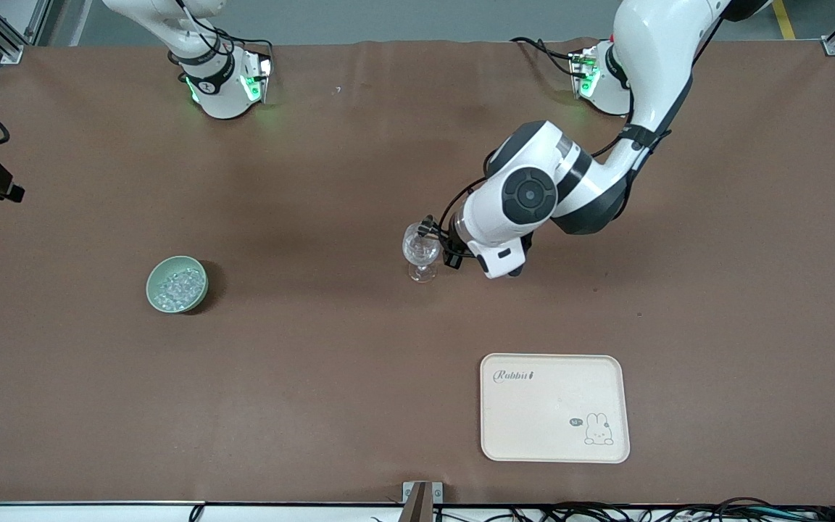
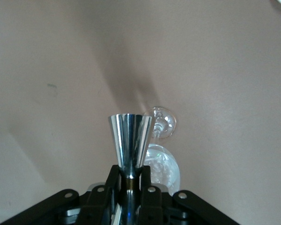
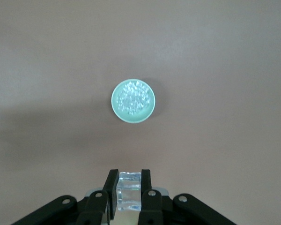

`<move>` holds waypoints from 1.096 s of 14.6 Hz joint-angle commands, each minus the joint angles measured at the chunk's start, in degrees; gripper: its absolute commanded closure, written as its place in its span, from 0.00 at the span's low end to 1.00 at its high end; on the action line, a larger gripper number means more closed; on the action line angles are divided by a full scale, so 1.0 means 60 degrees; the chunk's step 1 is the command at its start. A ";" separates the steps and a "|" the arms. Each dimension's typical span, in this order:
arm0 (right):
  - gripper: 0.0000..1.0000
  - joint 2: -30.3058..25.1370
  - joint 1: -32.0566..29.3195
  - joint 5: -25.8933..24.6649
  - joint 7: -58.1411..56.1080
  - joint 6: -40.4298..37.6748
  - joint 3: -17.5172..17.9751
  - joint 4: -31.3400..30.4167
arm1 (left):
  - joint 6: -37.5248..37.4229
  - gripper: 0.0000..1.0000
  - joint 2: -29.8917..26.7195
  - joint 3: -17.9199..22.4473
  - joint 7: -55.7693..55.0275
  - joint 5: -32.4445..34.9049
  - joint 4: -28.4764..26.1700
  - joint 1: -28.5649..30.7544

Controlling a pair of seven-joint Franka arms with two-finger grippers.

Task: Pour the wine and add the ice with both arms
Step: 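Carry the jigger to the white tray with the left gripper, then set down the jigger while the right gripper moves ice over the glass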

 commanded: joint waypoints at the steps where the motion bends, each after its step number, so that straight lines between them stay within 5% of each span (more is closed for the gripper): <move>1: 1.00 -0.0153 -0.0234 0.0110 -0.0397 -0.0209 0.0294 -0.0053 | -0.0069 1.00 -0.0015 -0.0015 0.0635 -0.1275 -0.0024 0.0517; 9: 1.00 -0.0153 -0.0234 0.0197 -0.0327 -0.0122 0.0367 -0.0039 | -0.0099 1.00 0.0584 0.0014 0.4515 -0.5393 0.0165 0.3065; 13: 1.00 -0.0124 -0.0133 0.0198 0.1265 -0.0078 0.1580 -0.0039 | -0.0070 1.00 0.1988 0.0014 0.5661 -0.6275 0.1364 0.4296; 16: 1.00 -0.0037 -0.0058 0.0198 0.3490 0.0476 0.3043 -0.0039 | 0.0294 1.00 0.3102 0.0087 0.6349 -0.7225 0.2185 0.4752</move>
